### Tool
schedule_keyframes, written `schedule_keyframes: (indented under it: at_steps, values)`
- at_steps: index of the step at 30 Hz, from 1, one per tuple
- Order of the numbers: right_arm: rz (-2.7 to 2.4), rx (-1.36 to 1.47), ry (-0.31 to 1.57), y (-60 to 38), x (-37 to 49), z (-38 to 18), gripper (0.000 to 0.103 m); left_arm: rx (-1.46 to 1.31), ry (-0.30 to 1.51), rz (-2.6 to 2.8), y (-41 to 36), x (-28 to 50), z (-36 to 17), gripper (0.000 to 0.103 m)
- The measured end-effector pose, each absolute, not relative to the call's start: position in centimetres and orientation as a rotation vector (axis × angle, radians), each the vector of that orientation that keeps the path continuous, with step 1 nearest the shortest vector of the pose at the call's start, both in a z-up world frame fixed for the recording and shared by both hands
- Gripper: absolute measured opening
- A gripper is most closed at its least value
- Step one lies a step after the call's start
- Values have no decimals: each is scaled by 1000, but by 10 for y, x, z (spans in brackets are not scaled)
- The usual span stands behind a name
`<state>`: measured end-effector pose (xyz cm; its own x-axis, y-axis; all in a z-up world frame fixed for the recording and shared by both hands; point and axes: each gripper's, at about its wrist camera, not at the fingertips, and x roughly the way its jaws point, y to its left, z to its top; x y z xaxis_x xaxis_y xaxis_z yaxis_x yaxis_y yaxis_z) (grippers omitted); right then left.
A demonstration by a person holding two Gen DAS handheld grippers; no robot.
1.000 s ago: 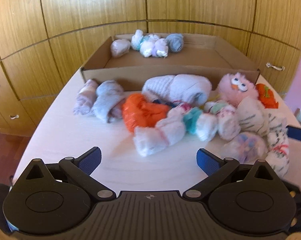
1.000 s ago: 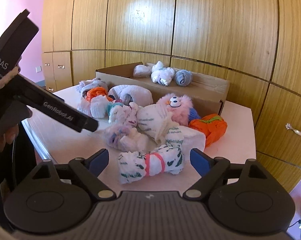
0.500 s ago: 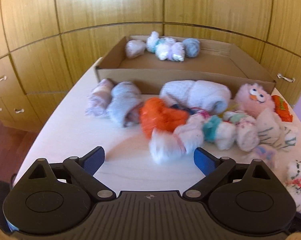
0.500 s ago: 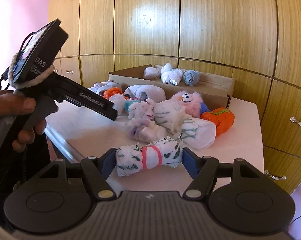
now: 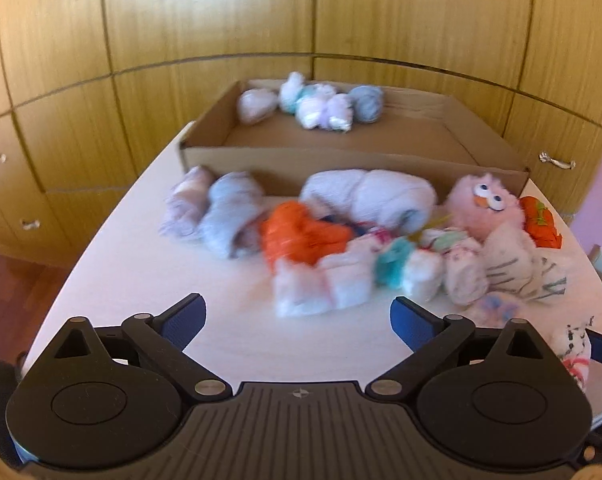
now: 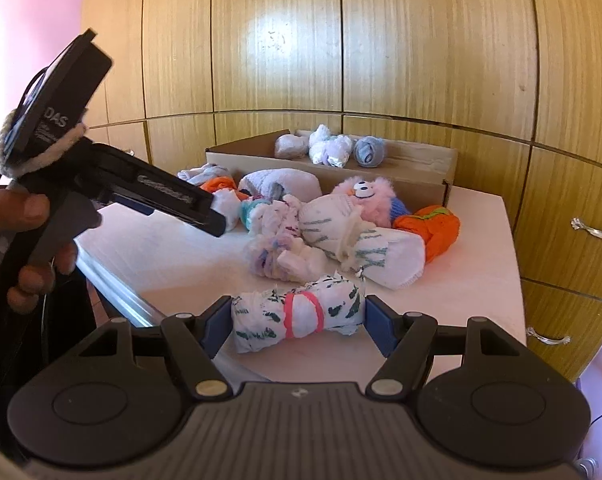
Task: Organize objects
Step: 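Grasp a white pink-tied sock roll with the left gripper while the right holds its sock, then carry both socks into the box and open both grippers to release them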
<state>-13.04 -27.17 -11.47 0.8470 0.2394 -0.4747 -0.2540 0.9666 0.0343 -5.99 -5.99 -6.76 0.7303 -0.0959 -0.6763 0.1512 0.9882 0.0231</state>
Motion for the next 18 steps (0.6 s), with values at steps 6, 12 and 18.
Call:
schedule_keyframes:
  at_steps: [6, 12, 18]
  values:
    - [249, -25, 495, -275, -131, -116, 67, 58, 712, -110, -69, -58, -75, 72]
    - [247, -28, 487, -275, -132, -113, 67, 55, 707, -136, -59, -61, -71, 55]
    - [242, -22, 476, -278, -134, -101, 67, 126, 713, -173, -37, -72, -67, 58]
